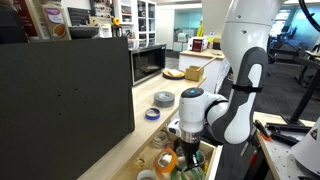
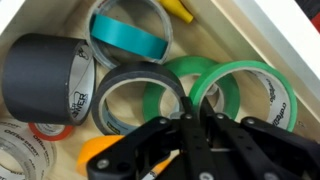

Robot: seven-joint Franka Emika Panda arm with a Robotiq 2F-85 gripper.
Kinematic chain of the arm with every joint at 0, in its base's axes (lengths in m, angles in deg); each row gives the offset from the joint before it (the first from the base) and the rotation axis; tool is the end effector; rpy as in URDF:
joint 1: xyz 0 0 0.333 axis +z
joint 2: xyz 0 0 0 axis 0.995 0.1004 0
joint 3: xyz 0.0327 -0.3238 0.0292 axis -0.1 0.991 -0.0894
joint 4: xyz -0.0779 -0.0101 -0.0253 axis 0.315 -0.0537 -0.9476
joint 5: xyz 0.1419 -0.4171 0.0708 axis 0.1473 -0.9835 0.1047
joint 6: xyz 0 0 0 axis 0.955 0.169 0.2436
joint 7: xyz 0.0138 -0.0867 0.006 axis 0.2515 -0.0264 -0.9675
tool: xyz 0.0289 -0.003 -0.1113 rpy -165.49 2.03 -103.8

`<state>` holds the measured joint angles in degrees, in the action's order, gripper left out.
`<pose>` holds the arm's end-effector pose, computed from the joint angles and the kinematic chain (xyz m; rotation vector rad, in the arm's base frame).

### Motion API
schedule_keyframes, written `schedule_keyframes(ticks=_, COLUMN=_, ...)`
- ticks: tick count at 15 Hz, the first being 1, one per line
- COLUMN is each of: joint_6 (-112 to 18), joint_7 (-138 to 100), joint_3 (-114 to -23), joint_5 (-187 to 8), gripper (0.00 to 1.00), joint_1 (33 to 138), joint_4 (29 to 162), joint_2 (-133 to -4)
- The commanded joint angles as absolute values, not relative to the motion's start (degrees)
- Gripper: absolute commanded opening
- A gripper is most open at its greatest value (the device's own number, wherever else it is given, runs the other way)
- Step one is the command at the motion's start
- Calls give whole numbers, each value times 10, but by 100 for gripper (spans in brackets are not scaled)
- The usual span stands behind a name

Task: Take out green masking tape from the open drawer and place it on the countertop

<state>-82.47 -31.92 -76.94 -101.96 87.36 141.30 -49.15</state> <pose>0.4550 0.0911 0.0034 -3.0147 -0.8307 0.0912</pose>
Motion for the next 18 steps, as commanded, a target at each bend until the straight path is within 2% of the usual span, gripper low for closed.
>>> schedule_keyframes(ticks=1, joint_6=-812, joint_7=-332, joint_3=-781, joint_5=-1008, gripper=3, joint_1=879, joint_4=1453, joint_2=-545)
schedule_keyframes(ticks=10, joint_6=-767, joint_7=-323, joint_3=-783, joint_5=-1007, gripper=3, joint_1=890, joint_4=1526, joint_2=-695)
schedule_keyframes(ticks=18, joint_6=-678, joint_7=-313, joint_3=-756, joint_5=-1027, gripper=3, joint_1=887, joint_4=1470, joint_2=-765)
